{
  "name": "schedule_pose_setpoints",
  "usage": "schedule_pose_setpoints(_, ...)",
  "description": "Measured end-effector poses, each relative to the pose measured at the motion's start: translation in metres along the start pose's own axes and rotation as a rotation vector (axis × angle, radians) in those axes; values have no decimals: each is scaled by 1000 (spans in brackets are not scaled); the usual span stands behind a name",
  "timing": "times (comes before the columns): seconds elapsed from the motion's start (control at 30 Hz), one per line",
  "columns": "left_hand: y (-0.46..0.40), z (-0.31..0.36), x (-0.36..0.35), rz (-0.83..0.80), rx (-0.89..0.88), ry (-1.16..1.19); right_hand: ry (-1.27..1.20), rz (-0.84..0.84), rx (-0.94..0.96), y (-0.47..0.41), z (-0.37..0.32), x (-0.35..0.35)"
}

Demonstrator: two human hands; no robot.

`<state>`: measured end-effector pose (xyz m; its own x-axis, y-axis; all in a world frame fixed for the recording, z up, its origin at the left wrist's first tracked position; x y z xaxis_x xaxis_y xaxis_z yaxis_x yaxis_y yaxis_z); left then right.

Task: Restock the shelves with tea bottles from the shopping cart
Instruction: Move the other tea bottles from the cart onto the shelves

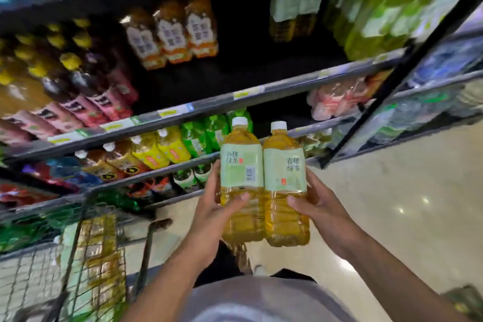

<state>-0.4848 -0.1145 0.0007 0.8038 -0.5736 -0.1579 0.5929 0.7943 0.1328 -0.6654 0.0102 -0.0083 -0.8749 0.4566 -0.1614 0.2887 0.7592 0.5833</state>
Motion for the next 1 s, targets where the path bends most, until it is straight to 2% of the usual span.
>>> schedule_pose_setpoints(0.2,-48,1,-50,-144,17,-25,-69,139,21,5,-7,50)
schedule_pose_setpoints(0.6,-177,1,-95,-250,75,-13,-40,182,72,-68,-87,113)
schedule_pose_setpoints(0.8,-220,12,-112,-193,44,-62,30,103,77,-109,-128,145)
schedule_pose_setpoints(1.0,-254,26,-148,-147,-72,-99,115,-48,119,-151,-187,191)
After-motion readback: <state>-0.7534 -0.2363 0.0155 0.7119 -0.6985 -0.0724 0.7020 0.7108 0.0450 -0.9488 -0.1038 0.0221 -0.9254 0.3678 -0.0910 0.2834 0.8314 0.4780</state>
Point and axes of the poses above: each hand's wrist, its own y-axis away from the middle knuckle, its own x-axis out of the back of the hand, z = x × y, the point moved 3 cm from there along -y, towards the middle knuckle, and after that the axes turned 15 degrees about -x, right-handed, at the moved point
